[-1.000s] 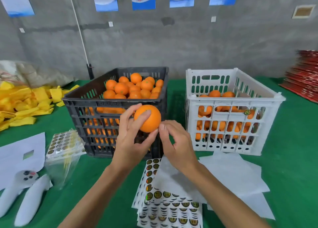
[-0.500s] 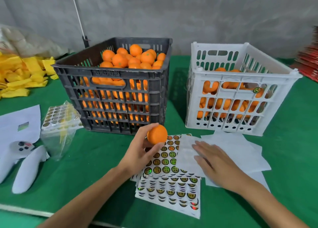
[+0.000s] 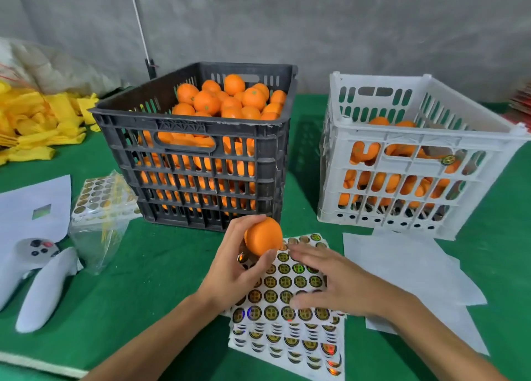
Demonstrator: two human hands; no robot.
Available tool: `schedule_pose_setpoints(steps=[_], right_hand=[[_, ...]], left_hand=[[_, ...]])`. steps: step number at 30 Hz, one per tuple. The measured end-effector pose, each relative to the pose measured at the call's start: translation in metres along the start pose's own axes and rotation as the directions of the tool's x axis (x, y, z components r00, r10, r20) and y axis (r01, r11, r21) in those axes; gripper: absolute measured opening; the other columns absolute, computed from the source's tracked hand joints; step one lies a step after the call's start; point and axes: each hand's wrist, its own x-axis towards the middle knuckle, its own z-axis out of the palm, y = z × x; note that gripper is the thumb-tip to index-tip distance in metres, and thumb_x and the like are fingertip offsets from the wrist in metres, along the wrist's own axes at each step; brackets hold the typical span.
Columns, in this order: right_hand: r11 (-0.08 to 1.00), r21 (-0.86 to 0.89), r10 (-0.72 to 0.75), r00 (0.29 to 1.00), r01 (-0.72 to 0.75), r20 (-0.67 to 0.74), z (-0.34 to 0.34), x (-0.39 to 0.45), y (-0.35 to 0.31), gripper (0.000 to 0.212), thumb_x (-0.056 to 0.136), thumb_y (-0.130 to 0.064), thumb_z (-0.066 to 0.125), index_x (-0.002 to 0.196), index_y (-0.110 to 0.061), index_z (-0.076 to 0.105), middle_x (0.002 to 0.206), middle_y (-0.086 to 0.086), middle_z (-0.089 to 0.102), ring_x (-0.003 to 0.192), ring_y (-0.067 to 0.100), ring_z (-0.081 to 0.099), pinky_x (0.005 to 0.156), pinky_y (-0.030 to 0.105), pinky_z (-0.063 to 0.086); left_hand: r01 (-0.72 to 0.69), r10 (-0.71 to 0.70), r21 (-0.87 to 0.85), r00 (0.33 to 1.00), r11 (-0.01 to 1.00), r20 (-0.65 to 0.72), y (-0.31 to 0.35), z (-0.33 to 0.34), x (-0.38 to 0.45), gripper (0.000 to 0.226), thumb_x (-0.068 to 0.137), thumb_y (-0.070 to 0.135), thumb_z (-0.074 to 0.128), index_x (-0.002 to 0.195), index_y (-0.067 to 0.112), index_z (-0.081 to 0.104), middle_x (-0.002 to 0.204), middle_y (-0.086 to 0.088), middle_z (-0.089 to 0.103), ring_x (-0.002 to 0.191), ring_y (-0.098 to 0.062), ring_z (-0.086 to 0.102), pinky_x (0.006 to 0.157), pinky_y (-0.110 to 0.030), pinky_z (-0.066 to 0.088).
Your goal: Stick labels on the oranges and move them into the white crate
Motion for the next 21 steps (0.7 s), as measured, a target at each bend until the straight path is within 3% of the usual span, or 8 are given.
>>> schedule_pose_setpoints(steps=[4,12,18,21], right_hand=[[0.998,-0.041,-0.041,0.998,0.039,-0.055,0.019,0.005,0.011,0.080,0.086,-0.084,0.047,0.155,-0.052,0.022,0.154,-0.049,0.002,0.144,-0.022,-0.005,0.116,0.013,-0.005],[0.995,-0.018,-0.100,0.966,0.099,-0.237,0.028,0.006,0.016,0.050,0.093,-0.069,0.056,0.139,-0.046,0.058,0.147,-0.043,0.036,0.143,-0.020,0.021,0.114,0.004,0.009],[0.974,-0.080,-0.228,0.883,0.214,-0.410,0.033,0.002,0.013,0.024,0.098,-0.046,0.064,0.114,-0.035,0.078,0.129,-0.029,0.065,0.131,-0.007,0.049,0.110,0.021,0.036],[0.957,0.113,-0.180,0.853,0.266,-0.490,0.034,0.000,0.007,0.019,0.099,-0.037,0.067,0.110,-0.030,0.080,0.124,-0.023,0.069,0.123,0.004,0.061,0.105,0.028,0.044]], left_hand=[[0.136,-0.138,-0.183,0.990,0.974,0.000,0.003,0.002,-0.001,0.072,0.094,0.052,0.073,0.154,0.039,0.036,0.139,0.009,0.051,0.103,-0.031,0.073,0.083,-0.043,0.064],[0.204,-0.177,-0.212,0.974,0.956,0.139,-0.002,0.011,-0.003,0.069,0.095,0.048,0.073,0.153,0.042,0.035,0.131,-0.009,0.056,0.098,-0.032,0.074,0.085,-0.041,0.064],[0.219,-0.188,-0.223,0.971,0.950,0.151,-0.006,0.011,0.001,0.068,0.094,0.053,0.072,0.151,0.043,0.037,0.125,-0.012,0.059,0.092,-0.029,0.076,0.083,-0.037,0.063],[0.226,-0.197,-0.217,0.969,0.950,0.149,-0.009,0.012,0.003,0.067,0.095,0.054,0.071,0.152,0.043,0.037,0.121,-0.011,0.063,0.092,-0.028,0.076,0.084,-0.036,0.062]])
